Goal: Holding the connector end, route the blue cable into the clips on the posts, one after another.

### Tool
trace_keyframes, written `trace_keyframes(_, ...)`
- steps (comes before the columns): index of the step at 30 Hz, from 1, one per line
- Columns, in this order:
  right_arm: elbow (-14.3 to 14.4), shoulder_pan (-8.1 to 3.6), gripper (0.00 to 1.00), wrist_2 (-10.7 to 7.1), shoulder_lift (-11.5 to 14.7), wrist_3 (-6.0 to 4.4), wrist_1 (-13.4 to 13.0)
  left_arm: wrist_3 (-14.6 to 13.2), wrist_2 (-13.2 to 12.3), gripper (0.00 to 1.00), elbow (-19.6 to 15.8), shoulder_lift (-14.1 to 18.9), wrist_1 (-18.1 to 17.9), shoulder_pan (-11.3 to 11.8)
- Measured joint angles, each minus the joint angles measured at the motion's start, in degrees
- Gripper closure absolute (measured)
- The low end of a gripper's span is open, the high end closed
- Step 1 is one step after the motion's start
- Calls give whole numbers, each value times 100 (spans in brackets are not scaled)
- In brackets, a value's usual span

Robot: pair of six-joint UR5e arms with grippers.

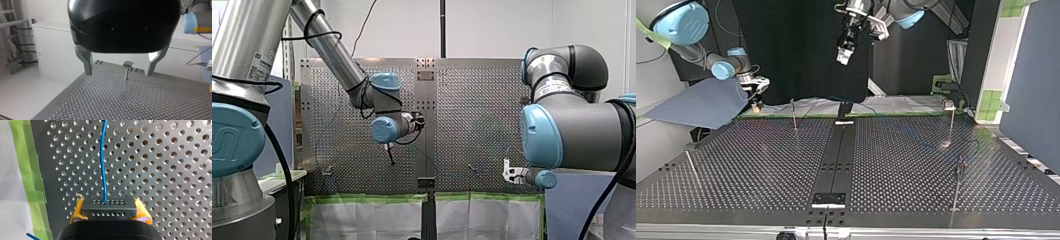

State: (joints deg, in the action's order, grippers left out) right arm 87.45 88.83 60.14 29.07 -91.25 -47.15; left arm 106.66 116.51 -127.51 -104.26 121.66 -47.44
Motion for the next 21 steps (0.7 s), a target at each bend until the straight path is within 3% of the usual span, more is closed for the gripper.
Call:
trace_keyframes(12, 468, -108, 100, 71, 588, 38, -6, 146, -234, 0, -680, -516, -443, 51)
trace_keyframes(21, 721, -78, 100, 227, 1092, 118, 53, -20, -224, 0, -901, -800, -761, 107)
